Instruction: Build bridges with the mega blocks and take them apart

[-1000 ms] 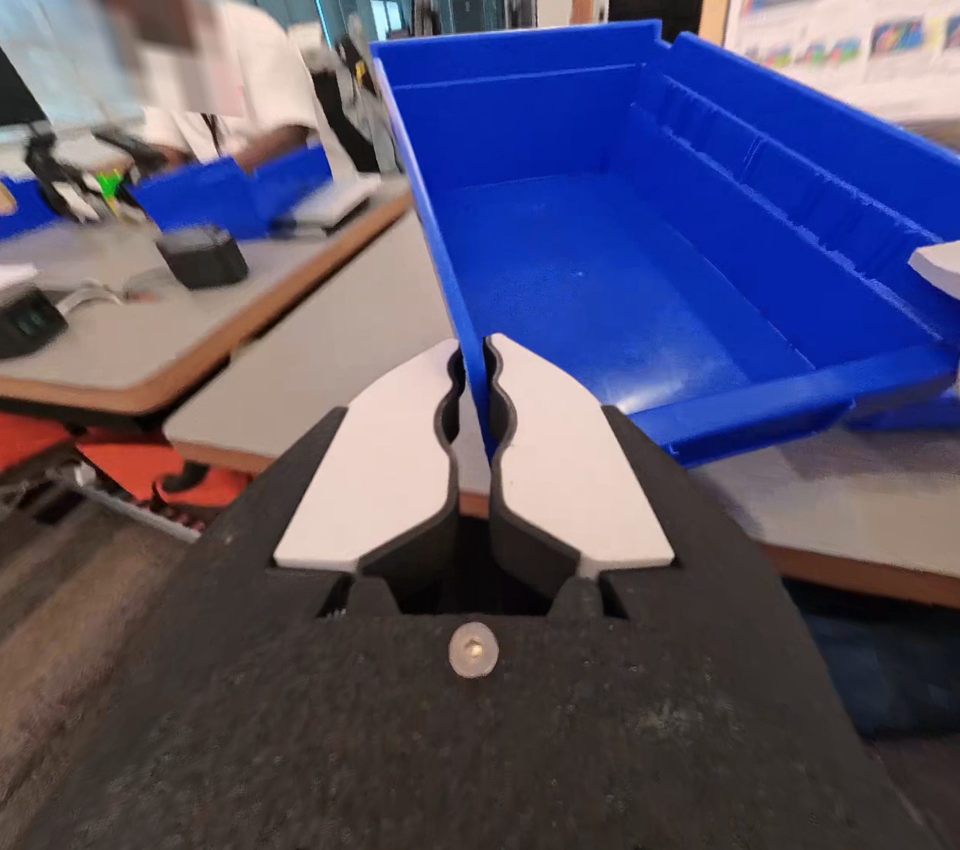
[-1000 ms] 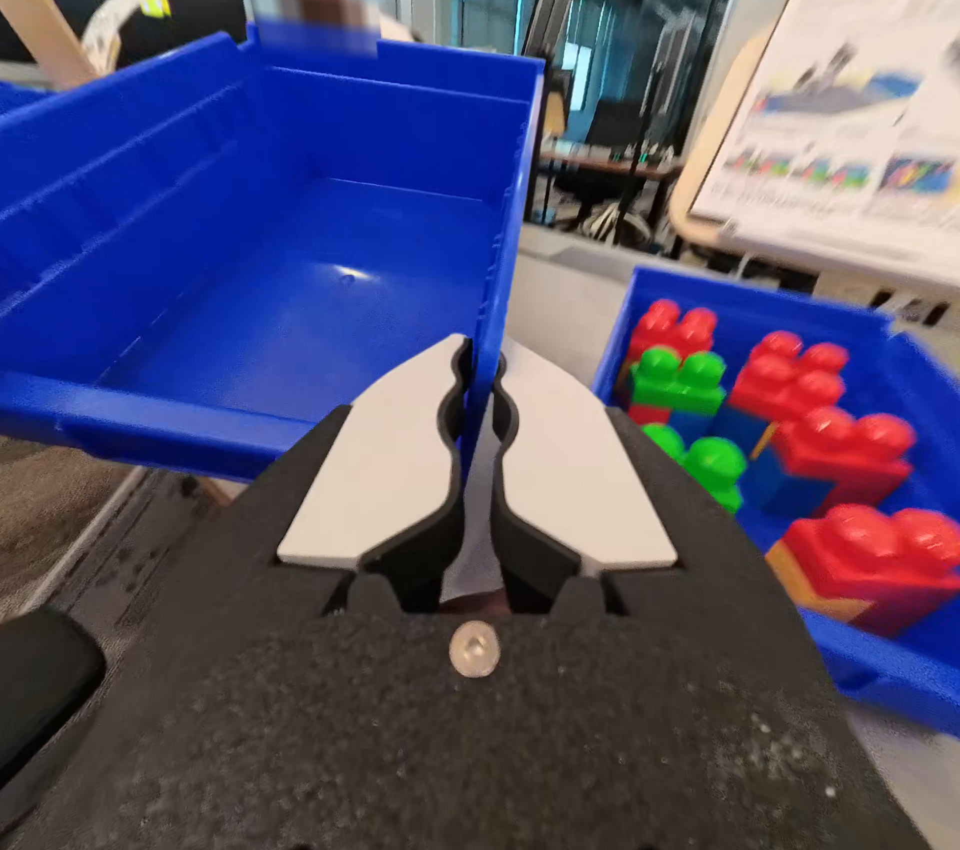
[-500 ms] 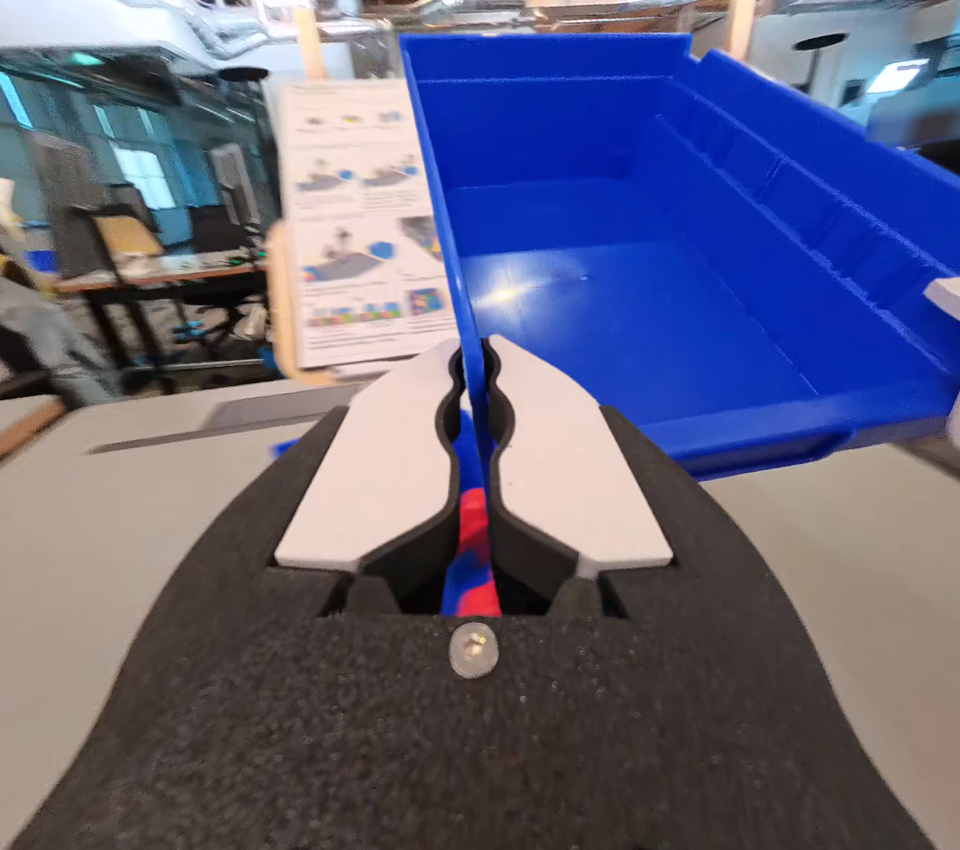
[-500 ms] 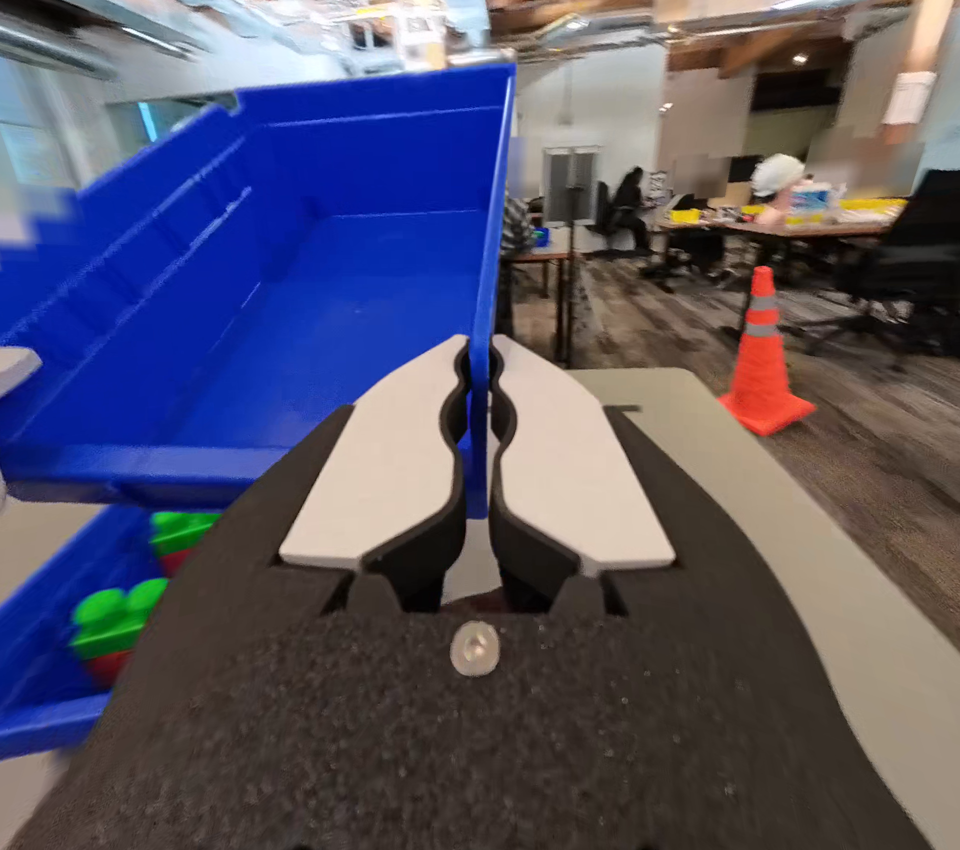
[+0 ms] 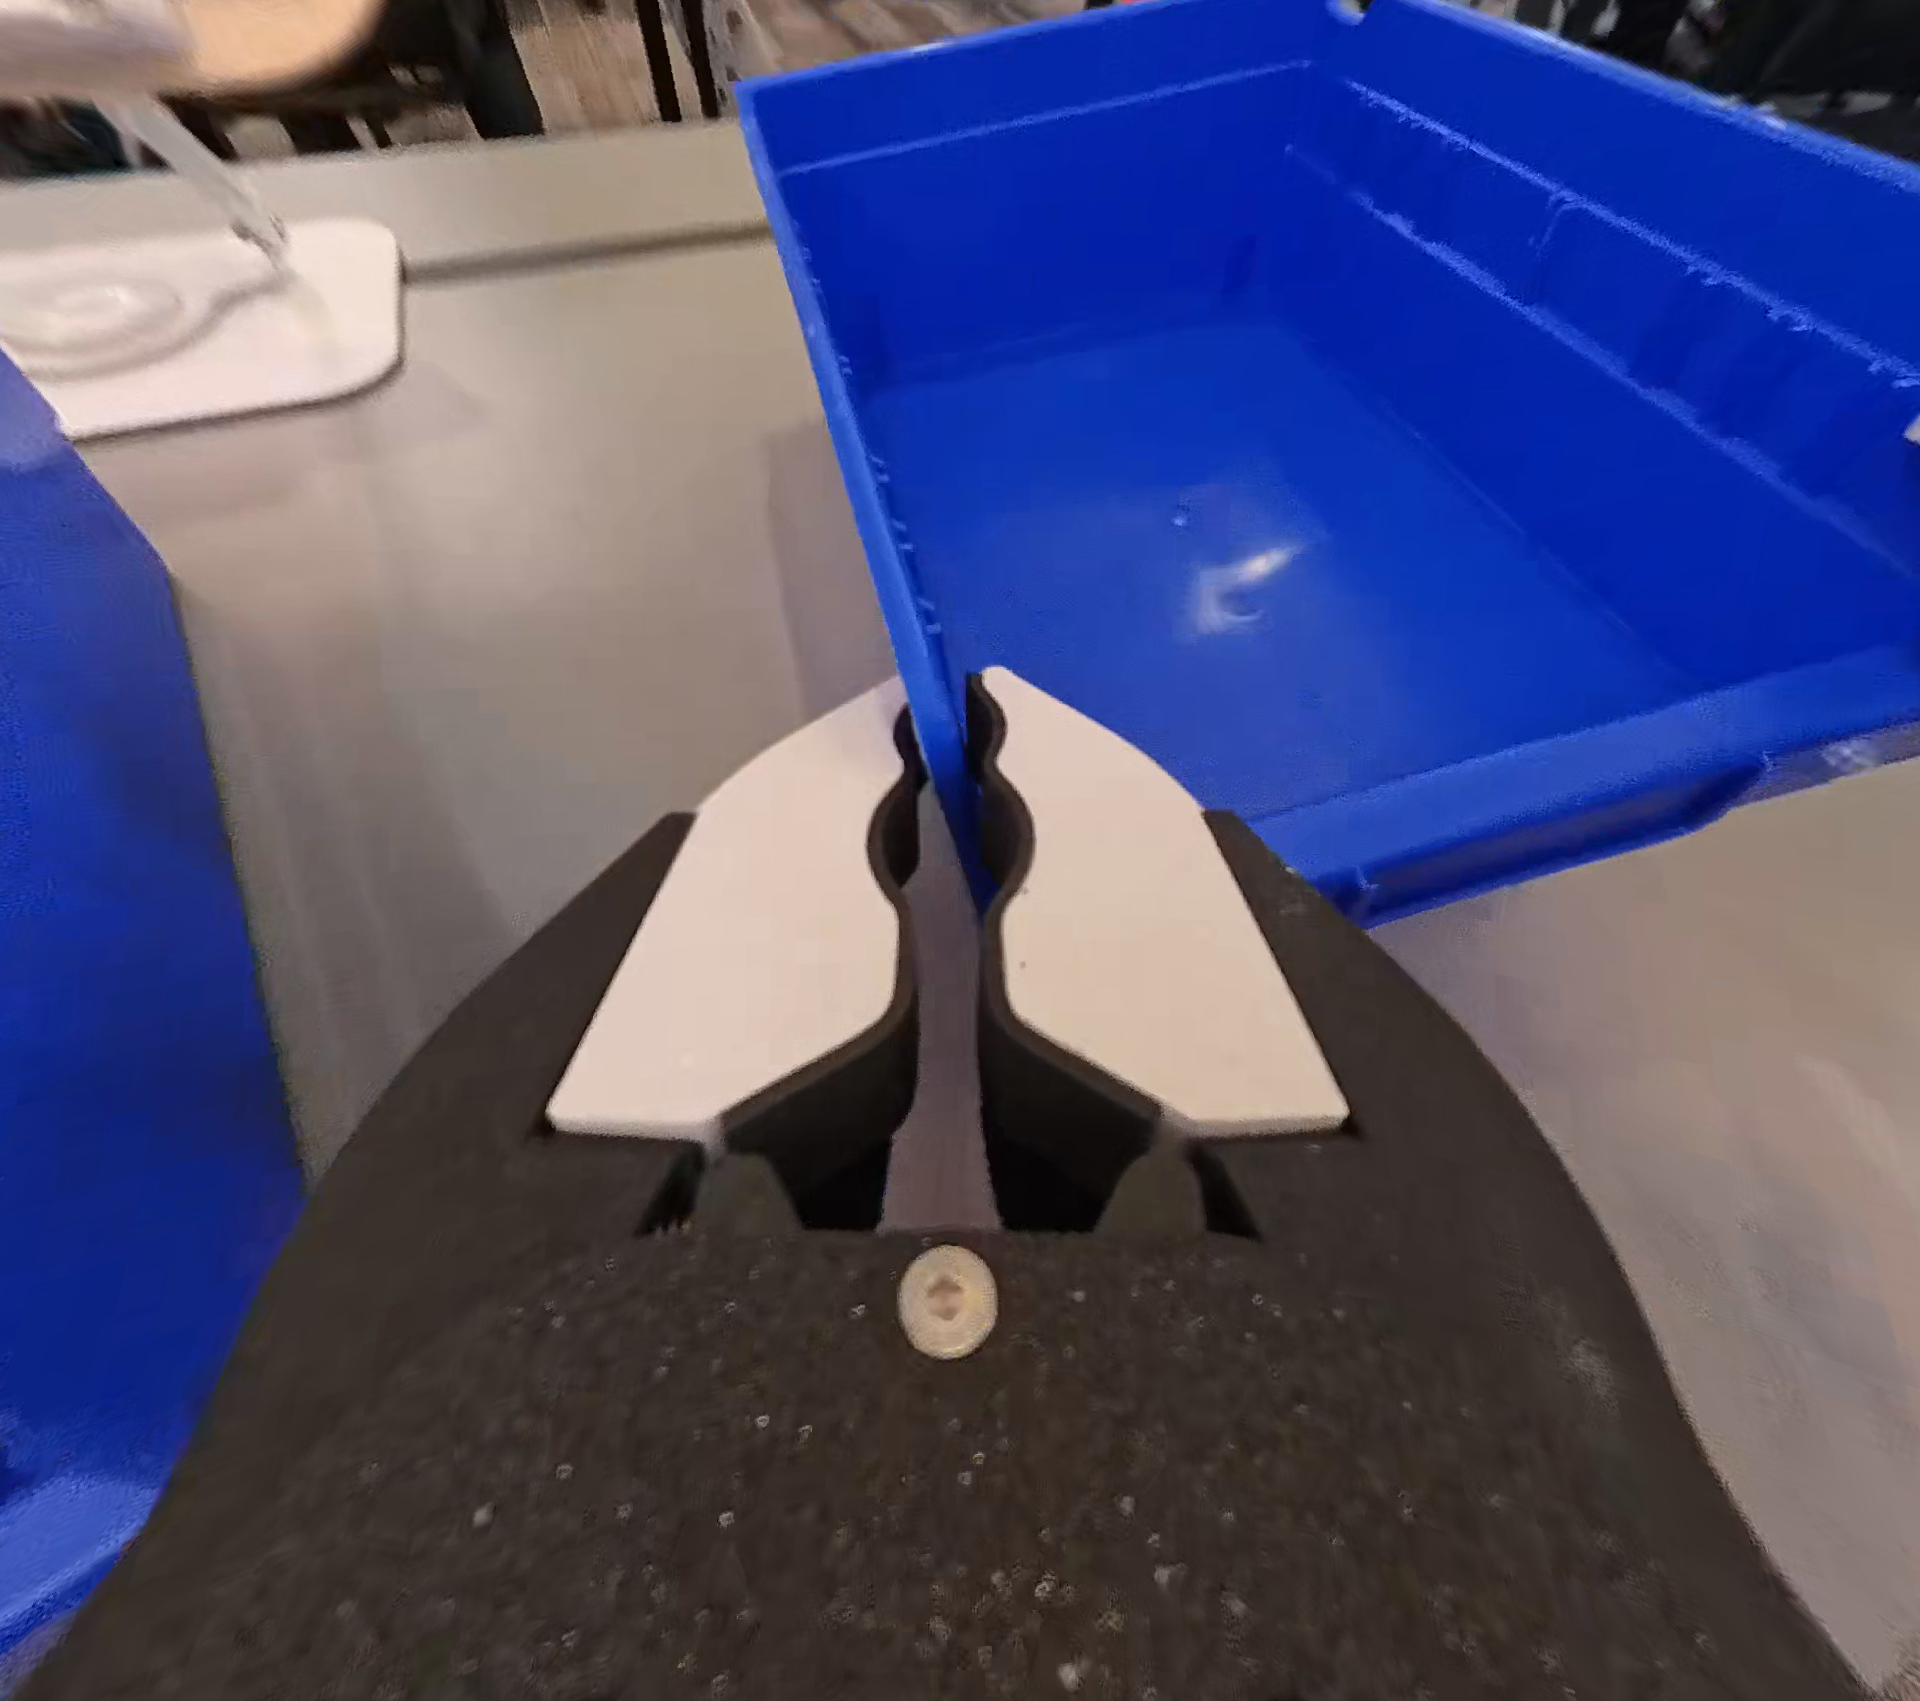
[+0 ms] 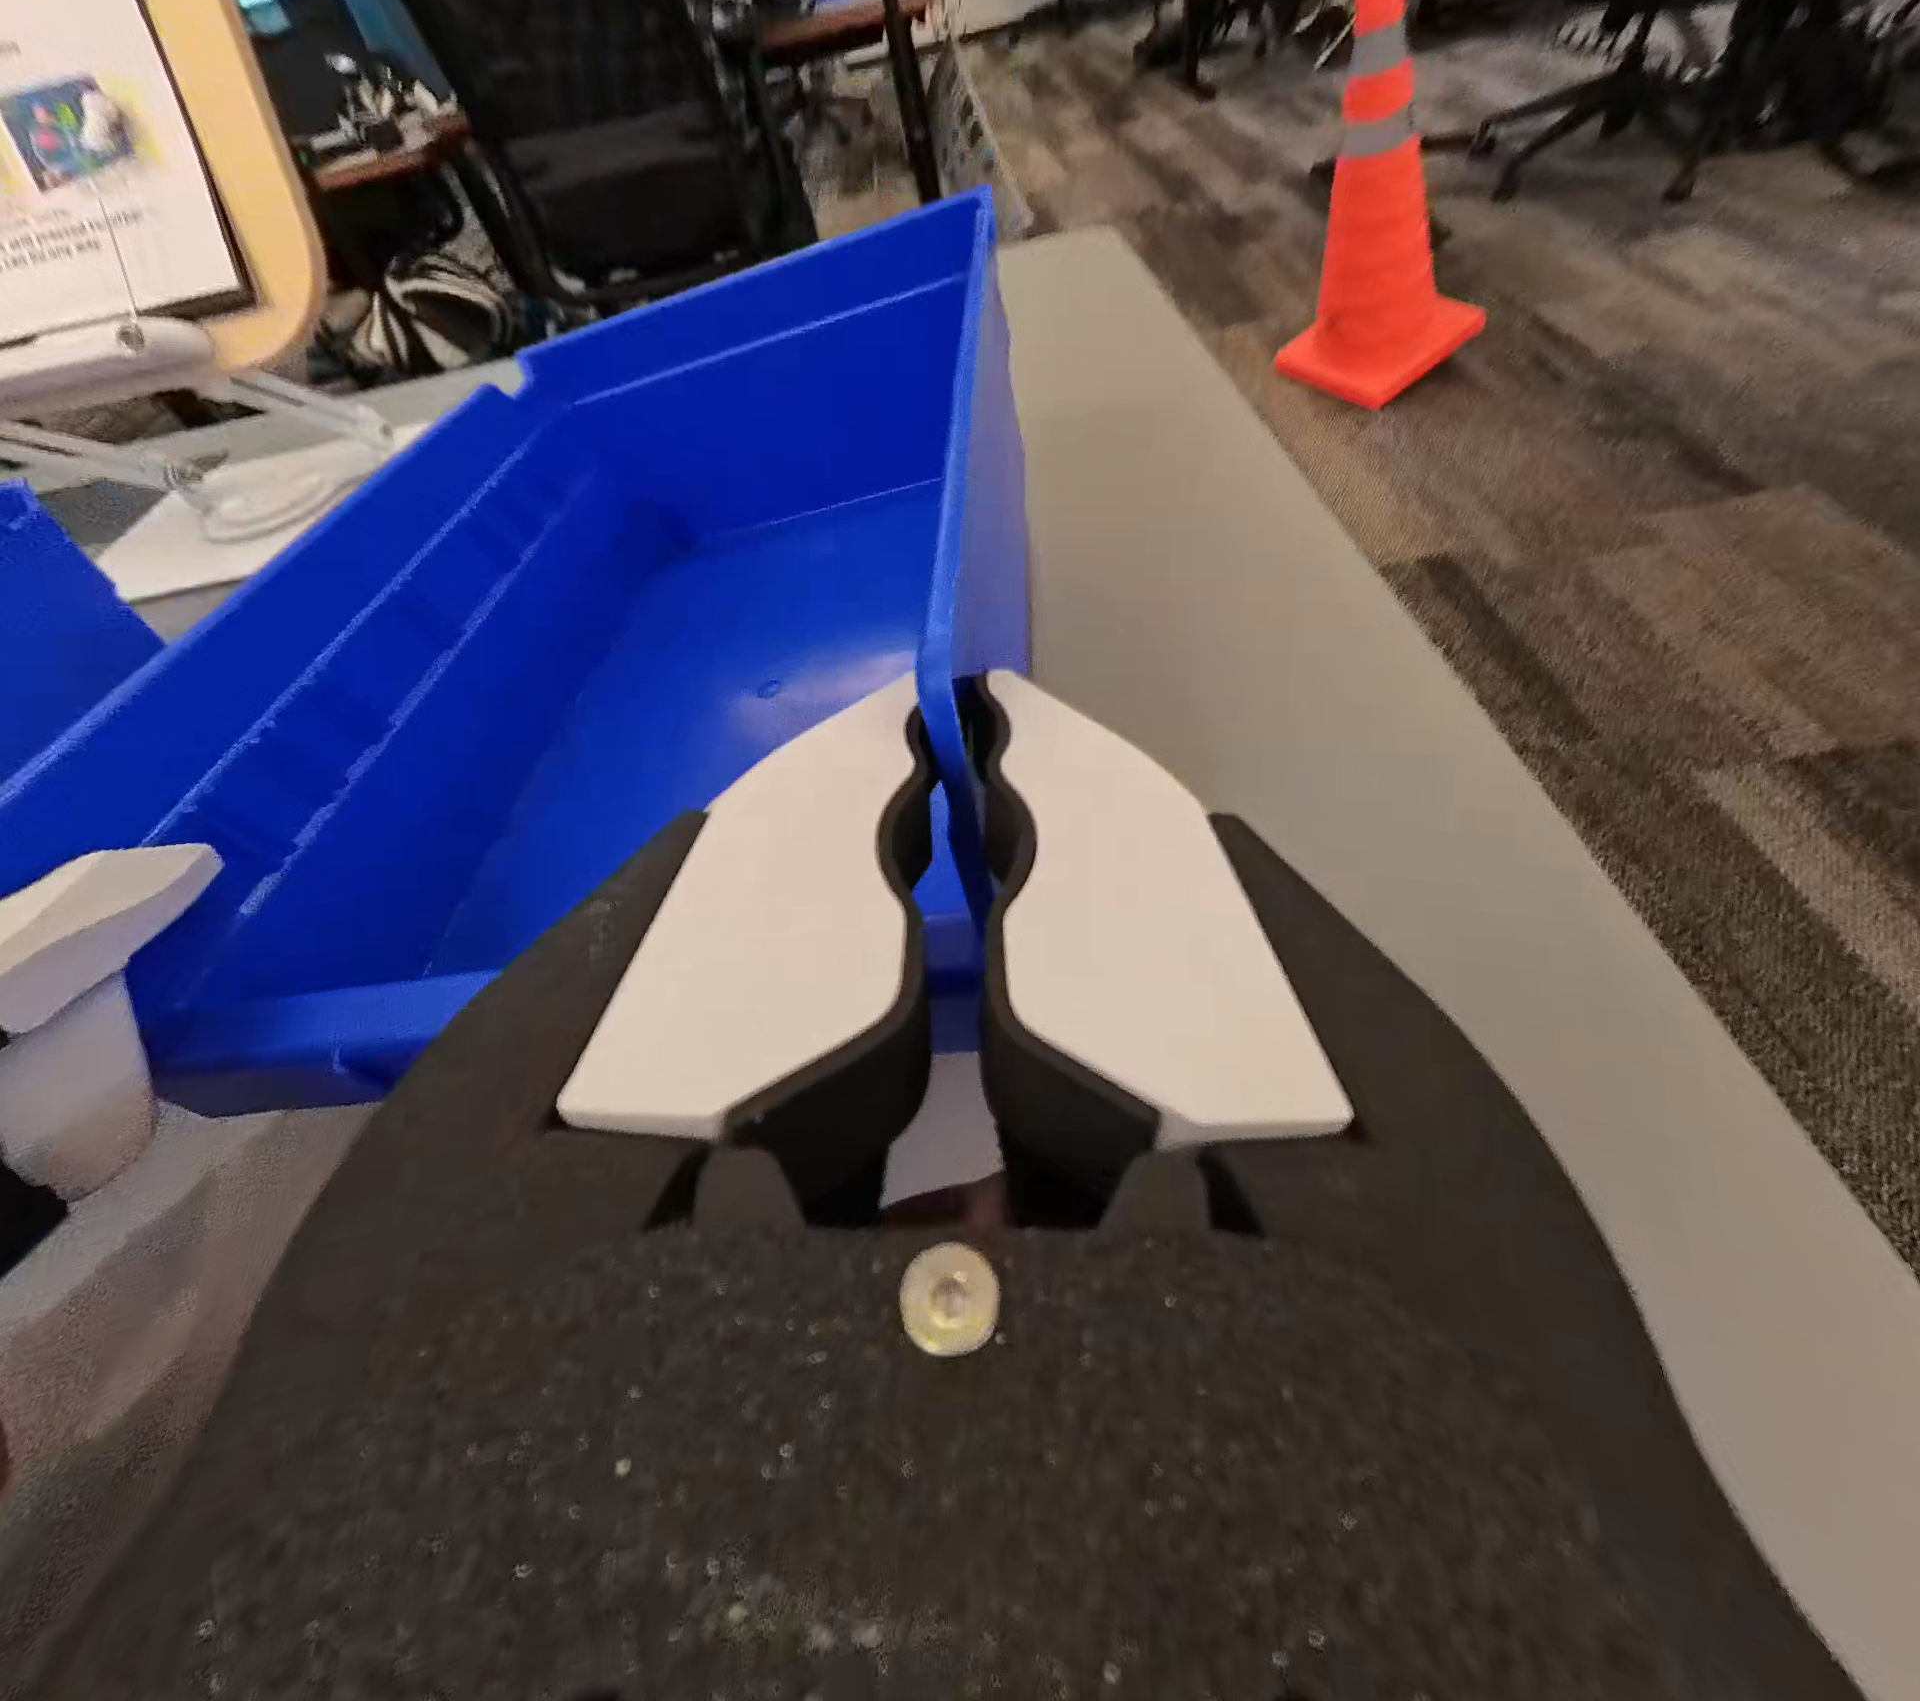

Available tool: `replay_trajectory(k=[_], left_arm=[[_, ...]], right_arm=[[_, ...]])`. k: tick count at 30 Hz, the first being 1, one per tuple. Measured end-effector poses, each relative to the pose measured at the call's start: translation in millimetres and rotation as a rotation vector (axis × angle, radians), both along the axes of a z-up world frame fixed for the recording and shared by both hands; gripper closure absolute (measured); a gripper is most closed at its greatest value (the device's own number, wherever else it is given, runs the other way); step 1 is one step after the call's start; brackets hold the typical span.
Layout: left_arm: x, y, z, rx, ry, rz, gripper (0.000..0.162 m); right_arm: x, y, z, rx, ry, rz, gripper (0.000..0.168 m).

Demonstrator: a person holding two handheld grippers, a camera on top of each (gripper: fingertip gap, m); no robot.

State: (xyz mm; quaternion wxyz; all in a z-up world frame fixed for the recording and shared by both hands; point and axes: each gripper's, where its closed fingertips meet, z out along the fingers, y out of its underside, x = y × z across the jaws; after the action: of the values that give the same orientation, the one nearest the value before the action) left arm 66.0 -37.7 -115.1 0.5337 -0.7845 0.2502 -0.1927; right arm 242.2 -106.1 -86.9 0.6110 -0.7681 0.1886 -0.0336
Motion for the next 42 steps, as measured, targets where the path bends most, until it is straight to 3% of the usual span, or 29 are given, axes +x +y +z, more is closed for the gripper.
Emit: replay_trajectory(k=[4,7,11,12,14,17,20,22,25,29,34,36,38,42], left_arm=[[1.9,0.1,-12.1,0.021,0.036,-0.011,0.155],[10.3,-7.7,-15.1,-0.015,-0.015,-0.062,0.148],[20.6,-27.9,-28.9,-0.163,0.018,-0.197,0.104],[15.9,-30.4,-27.9,-0.166,0.034,-0.202,0.095],[-1.2,-38.5,-12.8,-0.144,0.034,-0.22,0.091],[-46.3,-58.4,31.8,-0.081,-0.015,-0.269,0.09],[-122.3,-66.7,69.6,-0.017,-0.02,-0.243,0.088],[-190.8,-49.6,67.8,0.012,0.07,-0.109,0.091],[-287.5,-16.8,36.6,-0.032,0.193,0.126,0.079],[-340.8,1.4,9.9,-0.071,0.004,0.254,0.088],[-329.8,21.0,-20.4,-0.145,-0.074,0.236,0.103],[-319.7,23.5,-25.4,-0.181,-0.13,0.224,0.126],[-318.5,26.2,-24.8,-0.174,-0.144,0.252,0.129],[-335.0,30.1,-12.1,-0.089,-0.099,0.326,0.153]], right_arm=[[8.5,9.3,-34.9,-0.139,0.047,0.008,0.164],[17.3,16.2,-40.5,-0.115,0.138,0.037,0.163],[20.0,13.7,-42.3,-0.127,0.149,0.034,0.161],[18.7,11.1,-42.3,-0.138,0.132,0.032,0.151],[21.4,1.3,-33.4,-0.127,0.077,-0.01,0.138],[26.0,-19.4,5.6,-0.033,-0.044,-0.111,0.135],[-19.3,-16.5,57.7,0.088,-0.154,0.007,0.136],[-80.6,-2.6,82.0,0.13,-0.221,0.201,0.136],[-195.3,22.6,85.5,0.144,-0.214,0.516,0.131],[-304.4,54.2,33.5,0.05,-0.172,0.667,0.127],[-328.8,75.1,-26.7,-0.066,-0.12,0.553,0.132],[-328.8,80.4,-33.1,-0.046,-0.108,0.506,0.138],[-317.6,83.1,-33.8,-0.05,-0.148,0.403,0.163],[-323.3,80.0,-25.0,0.001,-0.102,0.313,0.165]])
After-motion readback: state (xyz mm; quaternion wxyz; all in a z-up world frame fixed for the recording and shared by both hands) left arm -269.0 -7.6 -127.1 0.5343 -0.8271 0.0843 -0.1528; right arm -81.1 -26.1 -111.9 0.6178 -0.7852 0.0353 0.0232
